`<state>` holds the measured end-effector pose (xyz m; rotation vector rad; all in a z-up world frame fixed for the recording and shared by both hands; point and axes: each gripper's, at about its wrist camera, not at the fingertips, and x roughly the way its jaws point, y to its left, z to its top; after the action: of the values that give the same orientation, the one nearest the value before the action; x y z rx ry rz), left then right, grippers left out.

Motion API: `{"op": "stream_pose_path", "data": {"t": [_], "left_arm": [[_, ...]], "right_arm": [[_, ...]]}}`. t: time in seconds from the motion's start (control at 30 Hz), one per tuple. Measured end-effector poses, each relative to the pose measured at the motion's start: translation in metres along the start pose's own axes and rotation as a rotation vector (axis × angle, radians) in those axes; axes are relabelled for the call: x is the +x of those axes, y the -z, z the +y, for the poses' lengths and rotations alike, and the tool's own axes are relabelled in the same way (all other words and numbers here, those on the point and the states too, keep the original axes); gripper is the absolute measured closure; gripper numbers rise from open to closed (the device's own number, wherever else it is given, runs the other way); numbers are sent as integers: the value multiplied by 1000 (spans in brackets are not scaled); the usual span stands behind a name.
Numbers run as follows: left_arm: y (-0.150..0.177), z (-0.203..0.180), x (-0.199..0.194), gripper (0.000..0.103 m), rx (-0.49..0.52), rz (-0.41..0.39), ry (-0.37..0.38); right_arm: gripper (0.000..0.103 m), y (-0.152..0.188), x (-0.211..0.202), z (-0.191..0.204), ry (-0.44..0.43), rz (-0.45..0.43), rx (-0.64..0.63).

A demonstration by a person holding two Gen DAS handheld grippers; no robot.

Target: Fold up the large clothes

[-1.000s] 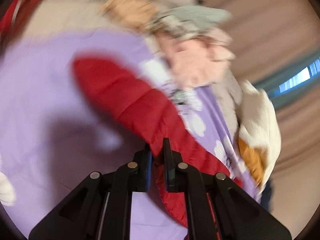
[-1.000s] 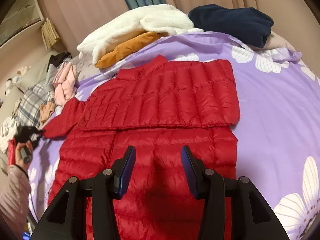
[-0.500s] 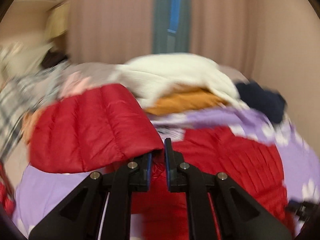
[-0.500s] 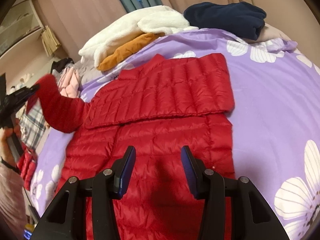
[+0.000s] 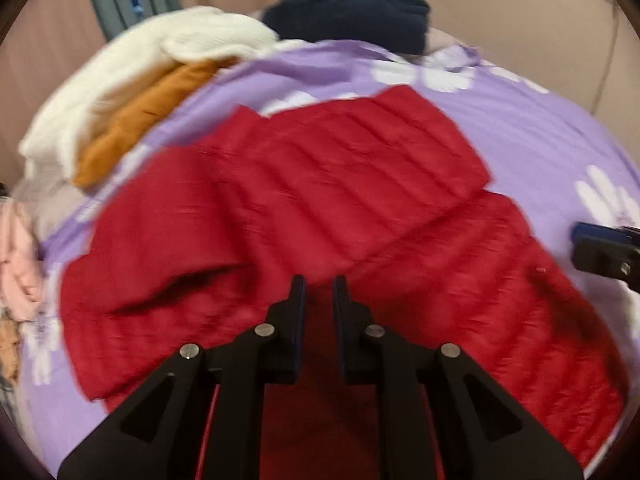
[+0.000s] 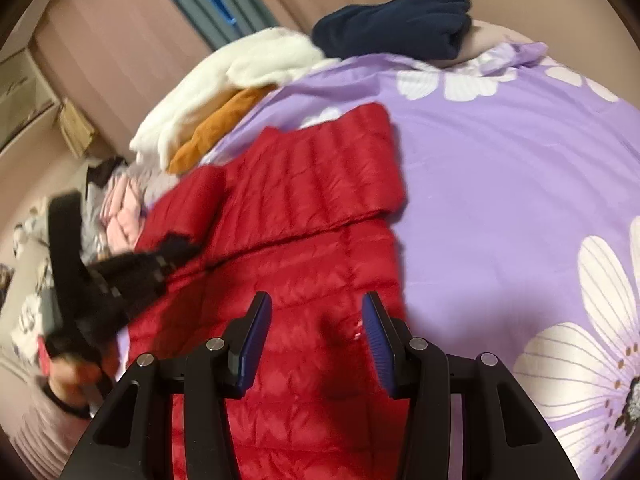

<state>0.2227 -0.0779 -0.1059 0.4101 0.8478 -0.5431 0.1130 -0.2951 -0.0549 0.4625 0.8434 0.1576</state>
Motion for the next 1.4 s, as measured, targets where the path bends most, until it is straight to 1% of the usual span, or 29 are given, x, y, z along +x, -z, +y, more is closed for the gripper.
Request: {"op": "stream_pose_path", "data": {"t": [0.03, 0.07, 0.1, 0.17, 0.2, 0.27, 0.33, 0.4, 0.43, 0.5, 0.53, 0.57, 0.6, 0.63, 0.73, 0.8, 0.83, 0.87, 0.93, 0.97, 1.0, 1.03, 1.07, 1.1, 1.13, 1.2, 1.27, 1.33, 1.4], "left_arm": [[1, 1, -1, 80, -26, 7, 49], [3, 2, -1, 62, -52, 9, 69], [6, 3, -3, 52, -81, 1, 82], [18, 20, -14, 52, -159, -24, 99], [22, 25, -16, 54, -190, -28, 100], [40, 47, -29, 54, -284, -49, 107], [57, 74, -40, 54, -390, -65, 103], [72, 103, -49, 54, -491, -78, 63], [80, 116, -50, 54, -535, -78, 43], [97, 140, -51, 54, -633, -72, 12], [104, 150, -50, 54, -682, -67, 11], [111, 155, -50, 54, -718, -68, 10], [117, 161, -51, 54, -749, -70, 11], [123, 166, -52, 54, -780, -74, 15], [139, 175, -55, 54, -859, -92, 37], [146, 176, -59, 54, -889, -99, 45], [147, 177, -59, 54, -902, -103, 51], [154, 181, -64, 54, -912, -106, 52], [158, 183, -67, 54, -921, -111, 51], [161, 183, -69, 54, -925, -113, 50], [163, 183, -71, 53, -927, -116, 50], [162, 182, -72, 53, -927, -117, 51], [163, 185, -71, 53, -927, -118, 50], [162, 184, -72, 53, -924, -120, 48], [163, 182, -73, 53, -922, -122, 48], [163, 181, -73, 52, -917, -122, 48], [163, 178, -72, 52, -909, -122, 52], [161, 176, -71, 52, -903, -118, 55], [159, 175, -68, 52, -902, -113, 62]], "right_arm": [[56, -1, -1, -3, -4, 0, 8], [56, -2, -1, -5, -6, 1, 16], [56, -4, -1, -5, -10, 0, 18], [56, -7, 0, -1, -22, -4, 2], [56, -11, 2, 6, -38, -4, -21], [55, -15, 7, 23, -57, -3, -82], [52, -20, 17, 48, -77, -4, -172], [48, -24, 29, 73, -93, -3, -245], [46, -25, 37, 92, -109, -3, -294], [45, -26, 52, 121, -127, -1, -372], [44, -27, 64, 142, -135, 5, -424], [41, -27, 71, 155, -140, 10, -458], [39, -27, 84, 177, -153, 23, -512], [36, -27, 91, 187, -161, 32, -540], [33, -25, 119, 228, -146, 50, -656], [33, -24, 142, 252, -111, 60, -715], [33, -23, 152, 258, -96, 80, -737], [33, -21, 163, 263, -70, 98, -753], [33, -16, 182, 268, -17, 124, -781], [37, -12, 191, 268, 19, 132, -797], [47, -9, 198, 268, 66, 128, -813], [68, -10, 202, 265, 85, 133, -819], [78, -11, 203, 261, 89, 128, -809], [84, -14, 201, 255, 87, 119, -787], [97, -19, 199, 251, 82, 111, -764], [99, -34, 184, 233, 43, 82, -662], [99, -50, 157, 209, -27, 29, -532], [99, -64, 130, 180, -80, -20, -401], [99, -73, 106, 143, -141, -49, -261]]}}
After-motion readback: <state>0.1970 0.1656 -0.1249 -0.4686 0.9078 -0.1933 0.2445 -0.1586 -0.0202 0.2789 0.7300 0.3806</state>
